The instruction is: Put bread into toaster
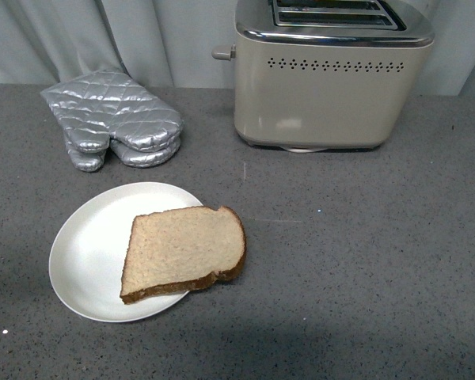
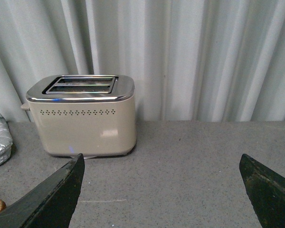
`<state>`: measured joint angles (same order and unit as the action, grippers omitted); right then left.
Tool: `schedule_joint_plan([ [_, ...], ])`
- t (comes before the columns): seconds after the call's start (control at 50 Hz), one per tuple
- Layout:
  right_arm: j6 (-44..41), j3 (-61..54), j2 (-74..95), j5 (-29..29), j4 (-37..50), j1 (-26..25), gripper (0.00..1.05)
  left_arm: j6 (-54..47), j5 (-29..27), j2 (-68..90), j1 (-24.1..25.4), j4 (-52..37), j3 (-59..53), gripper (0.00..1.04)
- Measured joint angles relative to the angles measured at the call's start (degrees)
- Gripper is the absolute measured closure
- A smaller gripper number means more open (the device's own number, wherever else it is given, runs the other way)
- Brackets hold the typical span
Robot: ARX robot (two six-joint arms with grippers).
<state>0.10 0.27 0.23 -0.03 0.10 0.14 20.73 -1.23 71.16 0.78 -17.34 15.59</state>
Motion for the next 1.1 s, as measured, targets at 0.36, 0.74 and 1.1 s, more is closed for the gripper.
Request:
schedule_joint_plan([
  [0.36,0.0,0.0,0.0,0.0,0.0,0.0,0.10,-6.6,4.2,26.8,1.6,-0.7,13.2,0.07],
  [0.74,0.0,0.0,0.0,0.0,0.0,0.0,0.10,-10.3,5.0,39.8,1.2,2.1,20.7,0.17],
  [1.1,0.0,0.0,0.0,0.0,0.0,0.0,0.10,-10.8,6.0,42.1,-0.7,4.4,22.9,0.77],
])
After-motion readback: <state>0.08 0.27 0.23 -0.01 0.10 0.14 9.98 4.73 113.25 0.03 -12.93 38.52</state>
